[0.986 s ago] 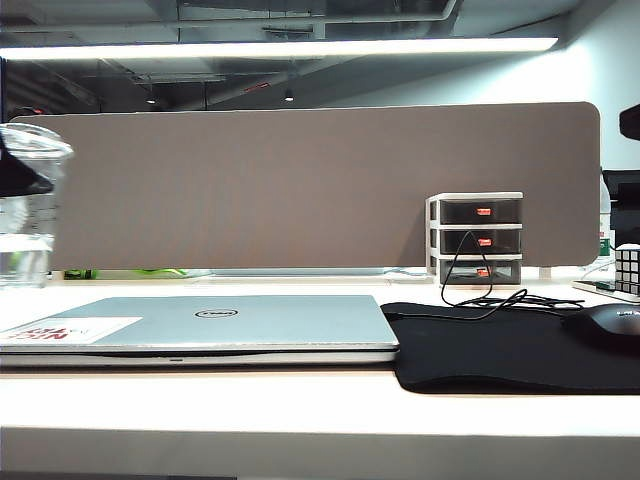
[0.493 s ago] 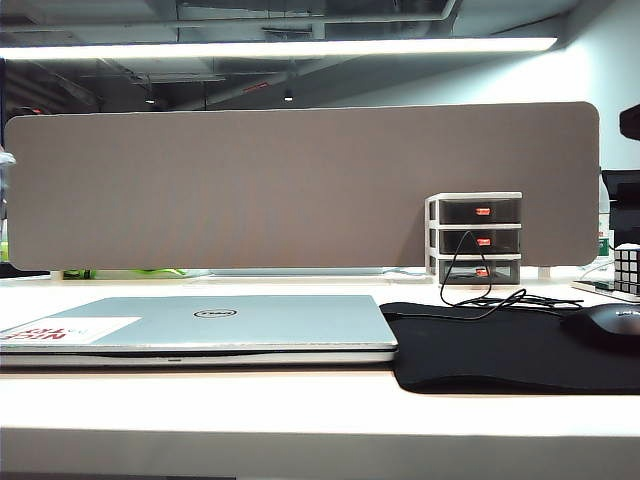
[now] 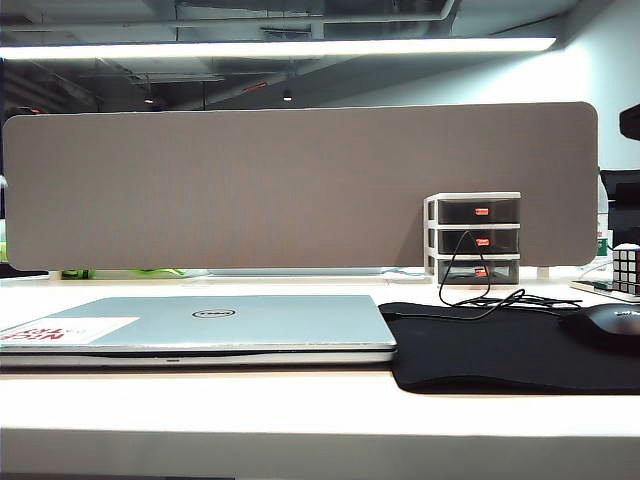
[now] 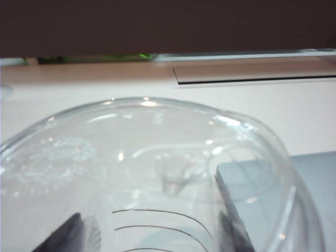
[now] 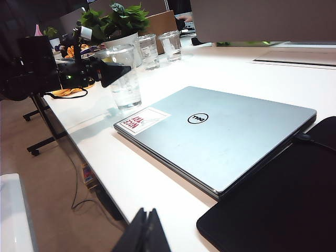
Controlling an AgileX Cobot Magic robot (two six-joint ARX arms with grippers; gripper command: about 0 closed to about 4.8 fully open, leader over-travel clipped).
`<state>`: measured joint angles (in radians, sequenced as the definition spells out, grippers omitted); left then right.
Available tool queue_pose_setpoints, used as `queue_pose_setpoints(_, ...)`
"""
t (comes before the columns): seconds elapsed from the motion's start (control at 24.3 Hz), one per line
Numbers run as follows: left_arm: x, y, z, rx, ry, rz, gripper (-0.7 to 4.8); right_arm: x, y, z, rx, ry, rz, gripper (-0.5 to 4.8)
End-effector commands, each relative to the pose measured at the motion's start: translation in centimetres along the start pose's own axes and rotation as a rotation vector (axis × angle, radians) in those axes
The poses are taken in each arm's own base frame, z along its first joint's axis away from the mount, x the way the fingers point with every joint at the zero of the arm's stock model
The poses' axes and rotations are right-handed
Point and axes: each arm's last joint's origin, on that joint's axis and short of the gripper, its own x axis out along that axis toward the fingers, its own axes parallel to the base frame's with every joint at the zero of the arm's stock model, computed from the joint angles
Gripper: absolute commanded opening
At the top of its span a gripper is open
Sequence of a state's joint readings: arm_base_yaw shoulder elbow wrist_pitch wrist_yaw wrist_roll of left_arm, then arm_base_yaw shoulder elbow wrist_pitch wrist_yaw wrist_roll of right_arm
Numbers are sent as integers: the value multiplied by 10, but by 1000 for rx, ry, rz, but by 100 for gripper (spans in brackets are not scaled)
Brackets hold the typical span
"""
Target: Pick up the coffee cup and place it on the left side of the laptop.
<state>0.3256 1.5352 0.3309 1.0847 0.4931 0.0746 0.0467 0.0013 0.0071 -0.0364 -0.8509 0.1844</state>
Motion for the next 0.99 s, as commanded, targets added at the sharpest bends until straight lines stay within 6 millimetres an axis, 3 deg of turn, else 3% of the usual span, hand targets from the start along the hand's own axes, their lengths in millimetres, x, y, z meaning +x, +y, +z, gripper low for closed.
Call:
queue_pose_setpoints(0.04, 2, 2, 0, 27, -43, 5, 309, 0, 0, -1, 2, 1, 9, -1)
queue_pose_setpoints(0.29, 7, 2, -11, 22, -39, -17, 318, 0, 0, -1, 2, 1, 10, -1)
queue_pose_setpoints(0.53, 6, 2, -10, 34, -57, -42, 472, 0, 0, -1, 2, 1, 9, -1)
queue_pose_setpoints(0.99, -6, -5, -14, 18, -94, -62, 476, 0, 0, -1, 2, 1, 9, -1)
